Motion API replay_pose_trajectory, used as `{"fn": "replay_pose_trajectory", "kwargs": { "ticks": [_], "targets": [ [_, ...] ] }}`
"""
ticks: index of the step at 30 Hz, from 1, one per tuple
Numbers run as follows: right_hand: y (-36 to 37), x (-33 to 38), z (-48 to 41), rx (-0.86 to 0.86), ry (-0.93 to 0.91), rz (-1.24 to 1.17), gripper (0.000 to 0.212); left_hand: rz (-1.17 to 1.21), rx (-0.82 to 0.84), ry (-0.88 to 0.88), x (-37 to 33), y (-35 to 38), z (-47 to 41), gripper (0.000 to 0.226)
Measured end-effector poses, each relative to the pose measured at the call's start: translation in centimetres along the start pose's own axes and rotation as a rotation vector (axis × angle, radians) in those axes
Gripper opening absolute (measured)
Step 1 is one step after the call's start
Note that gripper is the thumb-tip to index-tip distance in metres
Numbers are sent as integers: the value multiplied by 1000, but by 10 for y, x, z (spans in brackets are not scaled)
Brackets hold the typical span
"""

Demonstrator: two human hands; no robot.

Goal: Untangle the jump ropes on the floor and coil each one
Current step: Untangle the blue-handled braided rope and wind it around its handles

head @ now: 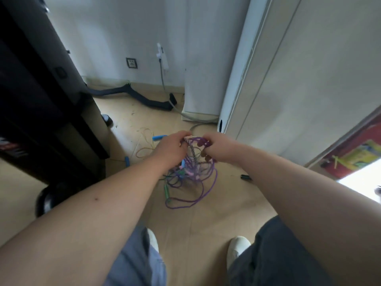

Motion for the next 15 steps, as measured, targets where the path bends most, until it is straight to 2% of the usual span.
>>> {"fn": "replay_pose_trajectory", "kwargs": {
  "ticks": [3, 7, 9, 12, 15],
  "targets": [
    [-10, 11, 19, -25, 3, 93, 37, 24, -28, 57, -21, -17, 14, 38],
    [-19, 39, 50, 15, -72, 51, 74, 19, -22, 74, -46, -37, 29, 27],
    [-16, 56, 63, 72, -129, 71, 67, 98, -32, 86, -59, -48, 37, 27],
    [-14, 72, 74, 67, -158, 45, 53, 362, -44, 67, -79, -65, 49, 27],
    [-20, 74, 85, 21, -125, -33, 27, 680, -82, -16, -89, -82, 56, 28]
  ]
}}
Point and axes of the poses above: each hand's wrist, its own z-axis away from the middle knuckle, its own y-axis out of the palm, x = y × z, the point moved 9 cm from there along -z, towards the middle knuckle
